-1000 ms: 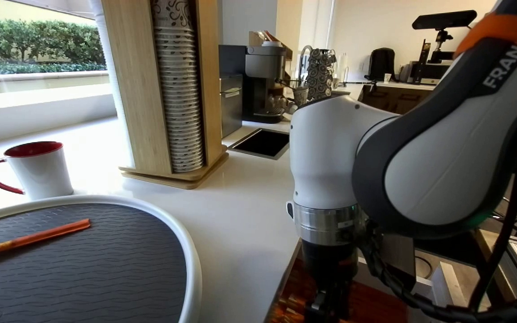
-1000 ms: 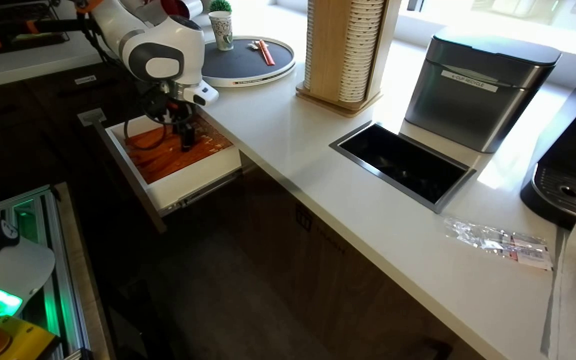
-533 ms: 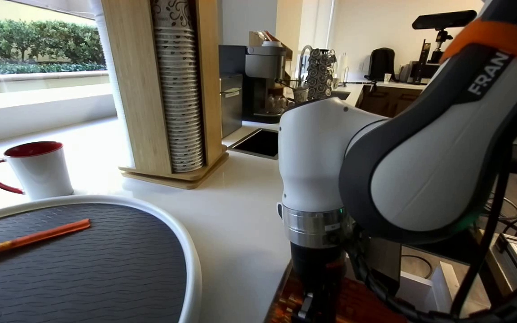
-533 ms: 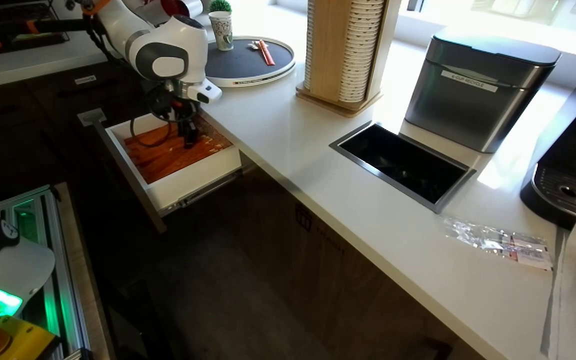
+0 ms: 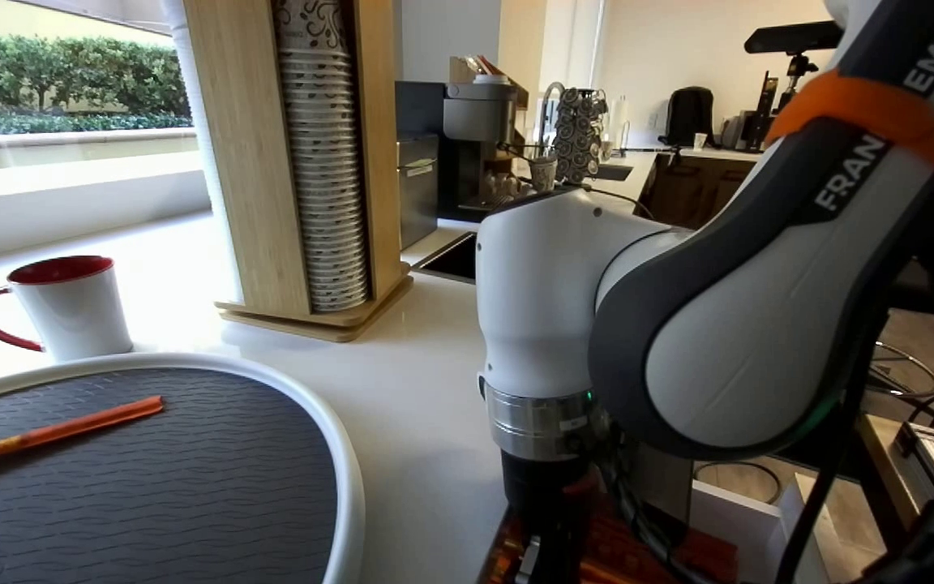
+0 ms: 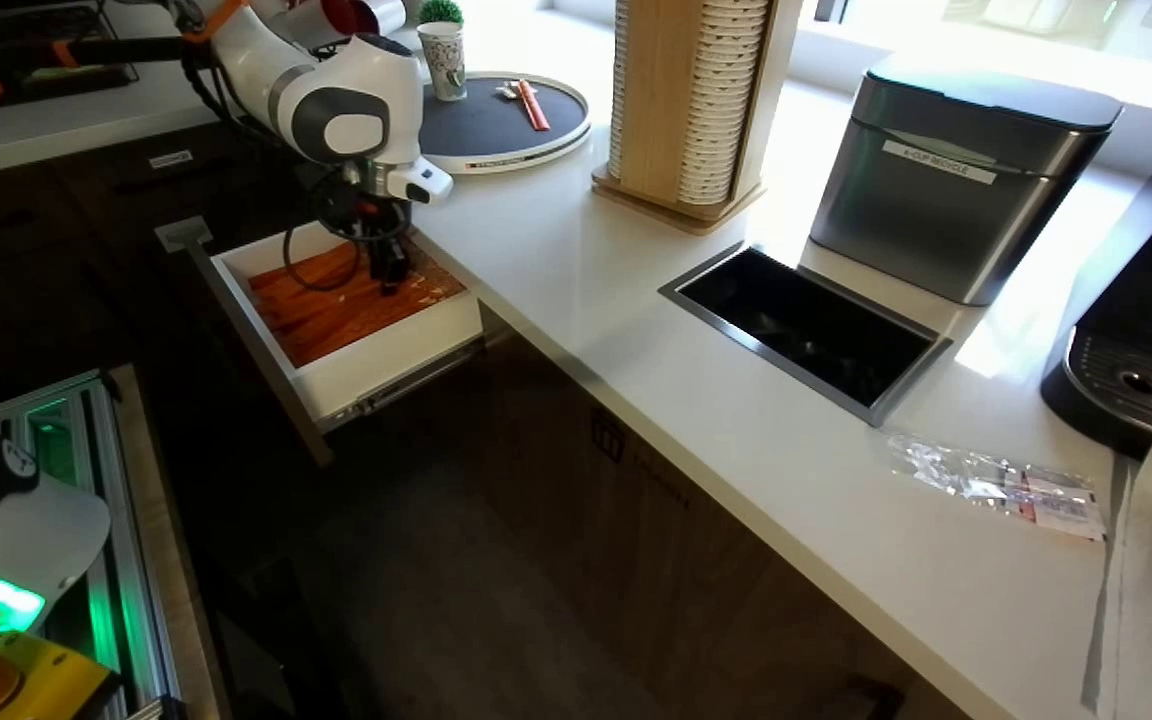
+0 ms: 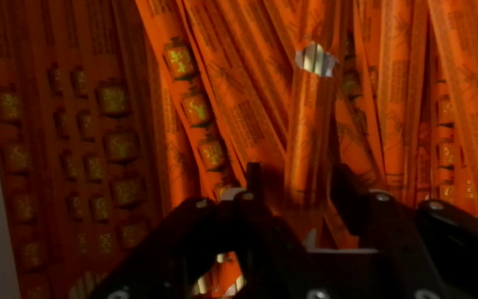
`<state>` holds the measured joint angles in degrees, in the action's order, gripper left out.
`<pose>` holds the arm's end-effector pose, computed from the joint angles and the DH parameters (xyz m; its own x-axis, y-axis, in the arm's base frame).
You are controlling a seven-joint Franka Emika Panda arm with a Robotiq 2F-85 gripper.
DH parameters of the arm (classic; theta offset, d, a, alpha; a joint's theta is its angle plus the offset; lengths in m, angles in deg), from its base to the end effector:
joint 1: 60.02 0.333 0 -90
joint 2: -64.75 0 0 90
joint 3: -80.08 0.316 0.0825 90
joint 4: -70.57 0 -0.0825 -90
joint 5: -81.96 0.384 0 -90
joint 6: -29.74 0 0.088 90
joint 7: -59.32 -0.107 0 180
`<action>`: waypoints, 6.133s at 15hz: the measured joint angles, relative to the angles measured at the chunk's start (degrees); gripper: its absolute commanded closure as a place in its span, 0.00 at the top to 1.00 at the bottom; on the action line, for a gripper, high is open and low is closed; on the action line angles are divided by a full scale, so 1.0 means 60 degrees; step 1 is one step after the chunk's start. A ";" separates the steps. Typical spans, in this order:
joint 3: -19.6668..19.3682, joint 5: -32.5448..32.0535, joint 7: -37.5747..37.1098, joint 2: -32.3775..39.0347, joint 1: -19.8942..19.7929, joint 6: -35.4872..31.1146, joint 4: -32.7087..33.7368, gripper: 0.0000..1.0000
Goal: Remove one orange object from the sink and put it in the bin
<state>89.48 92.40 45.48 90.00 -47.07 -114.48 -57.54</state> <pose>0.4857 0.2022 0.1607 0.9796 -0.0069 -0.2007 -0.0286 -0.9940 -0.1055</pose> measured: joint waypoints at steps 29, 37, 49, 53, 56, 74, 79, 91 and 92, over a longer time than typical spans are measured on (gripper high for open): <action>0.0063 0.1017 -0.1019 -0.2229 0.0215 -0.0145 -0.1650 0.02; 0.0130 0.2163 -0.1538 -0.3926 -0.0069 -0.0655 -0.3465 0.02; 0.0474 -0.2835 -0.5388 -0.9169 -0.2167 0.2349 -0.4708 0.07; 0.0495 -0.3136 -0.5386 -1.0266 -0.2475 0.3104 -0.4736 0.07; 0.0511 -0.3142 -0.5382 -1.0247 -0.2475 0.3104 -0.4760 0.02; 0.3677 -1.2684 -1.5019 -0.6520 -0.9024 0.0296 0.0045 0.02; 0.2861 -1.4871 -1.7005 -0.5460 -0.8997 0.1042 0.0731 0.07; -0.0783 -1.5525 -1.8117 -0.3870 -0.4672 0.2688 0.2487 0.02; -0.0961 -1.5573 -1.8254 -0.3490 -0.4410 0.2746 0.2786 0.02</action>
<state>83.71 -1.04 -64.04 69.06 -73.53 -98.00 -40.83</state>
